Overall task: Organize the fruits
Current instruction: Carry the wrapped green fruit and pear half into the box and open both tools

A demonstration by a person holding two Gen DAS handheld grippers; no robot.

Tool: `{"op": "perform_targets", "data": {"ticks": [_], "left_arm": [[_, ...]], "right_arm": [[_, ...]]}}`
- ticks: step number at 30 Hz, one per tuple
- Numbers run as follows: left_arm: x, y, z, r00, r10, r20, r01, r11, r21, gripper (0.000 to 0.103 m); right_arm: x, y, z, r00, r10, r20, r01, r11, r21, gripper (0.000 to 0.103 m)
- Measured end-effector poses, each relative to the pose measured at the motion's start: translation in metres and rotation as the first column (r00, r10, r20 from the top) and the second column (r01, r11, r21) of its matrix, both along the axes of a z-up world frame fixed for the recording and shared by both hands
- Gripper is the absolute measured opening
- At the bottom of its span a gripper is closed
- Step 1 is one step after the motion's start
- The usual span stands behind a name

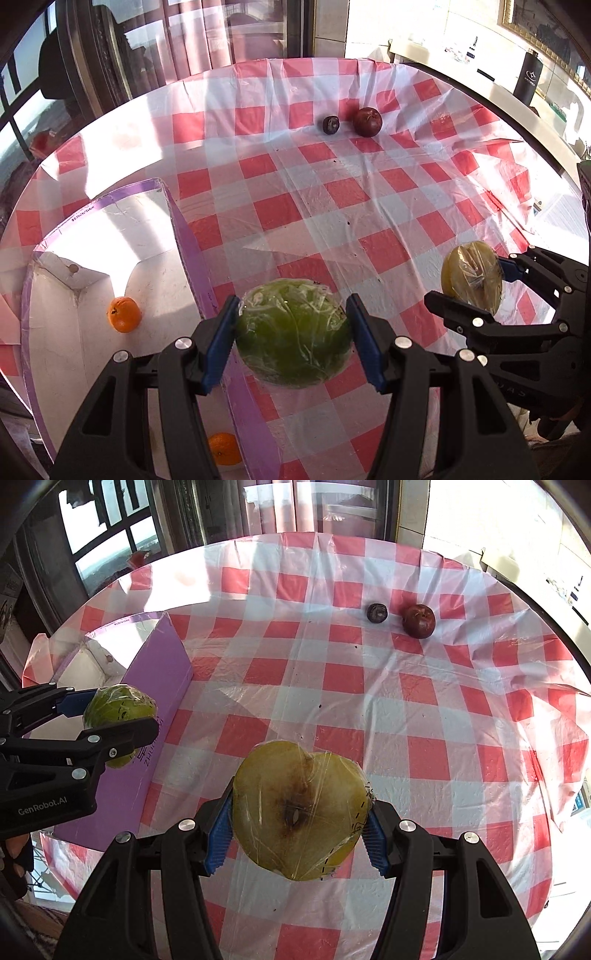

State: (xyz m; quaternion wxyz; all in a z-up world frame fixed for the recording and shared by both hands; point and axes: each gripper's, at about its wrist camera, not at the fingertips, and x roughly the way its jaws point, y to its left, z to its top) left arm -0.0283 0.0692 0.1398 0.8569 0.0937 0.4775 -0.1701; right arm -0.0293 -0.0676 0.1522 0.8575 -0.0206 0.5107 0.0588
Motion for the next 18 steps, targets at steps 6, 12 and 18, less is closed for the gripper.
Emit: {"op": "perform_targets", "data": {"ticks": [6,12,18], "left_arm": [[-0.002,0.026,0.004,1.000,0.020,0.016,-0.020,1.000,0.008,0.059],[-0.004,0.059,0.005,0.998,0.059,0.019,-0.059,0.998,0.014,0.059],[-0.005,0.096,0.004,0.994,0.107,0.019,-0.108,0.994,0.019,0.059]], "right_arm": [[0.003,0.031,0.007,0.998,0.049,0.026,-0.049,0.999,0.004,0.058],[0.006,0.066,0.011,0.993,0.105,0.048,-0.106,0.994,0.014,0.058],[0.009,0.104,0.011,0.984,0.170,0.060,-0.172,0.985,0.017,0.058]]}}
